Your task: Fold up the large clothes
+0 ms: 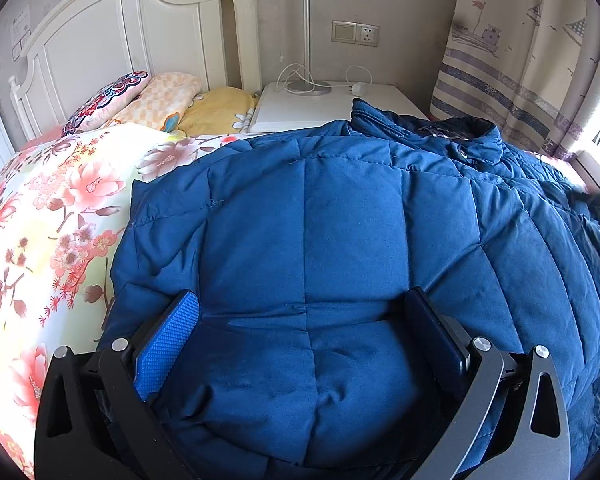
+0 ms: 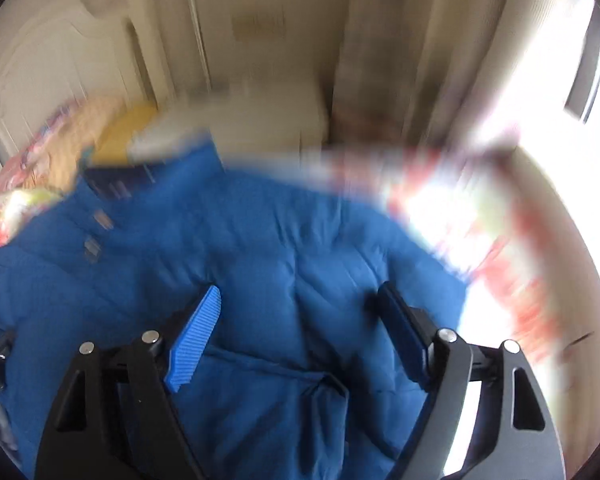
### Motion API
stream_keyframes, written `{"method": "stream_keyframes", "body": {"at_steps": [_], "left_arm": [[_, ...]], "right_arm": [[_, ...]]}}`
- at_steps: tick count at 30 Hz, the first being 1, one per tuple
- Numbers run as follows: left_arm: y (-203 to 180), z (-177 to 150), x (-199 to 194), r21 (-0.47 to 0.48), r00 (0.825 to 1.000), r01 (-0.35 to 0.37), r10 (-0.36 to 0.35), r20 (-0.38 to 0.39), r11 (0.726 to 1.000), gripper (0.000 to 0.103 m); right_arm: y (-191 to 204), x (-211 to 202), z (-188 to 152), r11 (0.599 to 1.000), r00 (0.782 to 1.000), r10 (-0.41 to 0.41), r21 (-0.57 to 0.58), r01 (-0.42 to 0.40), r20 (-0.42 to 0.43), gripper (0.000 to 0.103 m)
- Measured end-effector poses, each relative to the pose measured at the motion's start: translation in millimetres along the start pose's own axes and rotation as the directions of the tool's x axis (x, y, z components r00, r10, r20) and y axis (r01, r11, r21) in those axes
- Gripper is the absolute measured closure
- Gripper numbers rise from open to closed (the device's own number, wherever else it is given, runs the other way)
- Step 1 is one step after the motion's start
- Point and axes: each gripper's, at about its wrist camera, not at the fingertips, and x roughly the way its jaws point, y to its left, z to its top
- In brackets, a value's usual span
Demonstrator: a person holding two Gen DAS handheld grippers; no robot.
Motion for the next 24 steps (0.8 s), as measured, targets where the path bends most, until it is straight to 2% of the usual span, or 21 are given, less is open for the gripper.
{"method": "stream_keyframes", "body": {"at_steps": [1,3,6,8,10,12,14,17,18,20,24], "left_arm": [[0.4,0.4,0.3,-0.001,1.0,0.0,0.0,0.0,1.0,0.004],[0.5,0.3,0.2,-0.002,1.0,0.0,0.0,0.0,1.0,0.004],[0.7,0.6,0.3,-0.003,1.0,0.001,-0.001,0.0,1.0,0.005],[0.6,0.5,0.2,-0.002,1.0,0.001,-0.001,0.0,1.0,0.005],[0.6,0.5,0.1,-0.003,1.0,0.002,-0.002,0.0,1.0,0.005],[0.6,0.5,0.3,-0.004,1.0,0.002,-0.002,0.0,1.0,0.005],[0.8,0.5,0.5,-0.004,1.0,0.002,-0.002,0.0,1.0,0.005],[1.0,0.5,0.3,-0.003,1.0,0.002,-0.002,0.001,1.0,0.004],[1.0,0.3,0.4,-0.003,1.0,0.002,-0.002,0.001,1.0,0.004],[1.2,0.6,0.7,-0.003,1.0,0.0,0.0,0.0,1.0,0.004],[1.3,0.5,0.9,-0.004,1.0,0.0,0.0,0.0,1.0,0.004]], "right_arm": [[-3.8,1.9,0.1,0.999,0.999,0.031,0.008,-0.031,0.009,0.016],[-8.1,-1.0,-1.0,0.998,0.998,0.063,0.016,-0.063,0.013,0.016],[-7.7,-19.8,-7.4,0.999,1.0,-0.005,0.036,0.004,0.024,0.019],[1.6,-56.3,-20.8,0.998,0.99,-0.06,0.025,0.057,0.128,0.02],[20.8,-92.2,-41.9,0.999,0.971,-0.035,-0.028,0.042,0.237,0.019],[38.9,-106.9,-59.7,0.994,0.966,-0.009,-0.101,0.037,0.26,0.019],[56.1,-104.9,-78.7,0.981,0.975,0.01,-0.191,0.034,0.222,0.017],[68.3,-70.1,-103.5,0.955,0.989,-0.047,-0.284,0.085,0.139,0.014],[67.1,-63.9,-104.5,0.956,0.987,-0.029,-0.284,0.074,0.16,0.013],[60.1,-60.2,-101.7,0.969,0.99,0.002,-0.247,0.033,0.142,0.012],[64.2,-57.8,-101.2,0.964,0.989,-0.017,-0.261,0.055,0.146,0.011]]}}
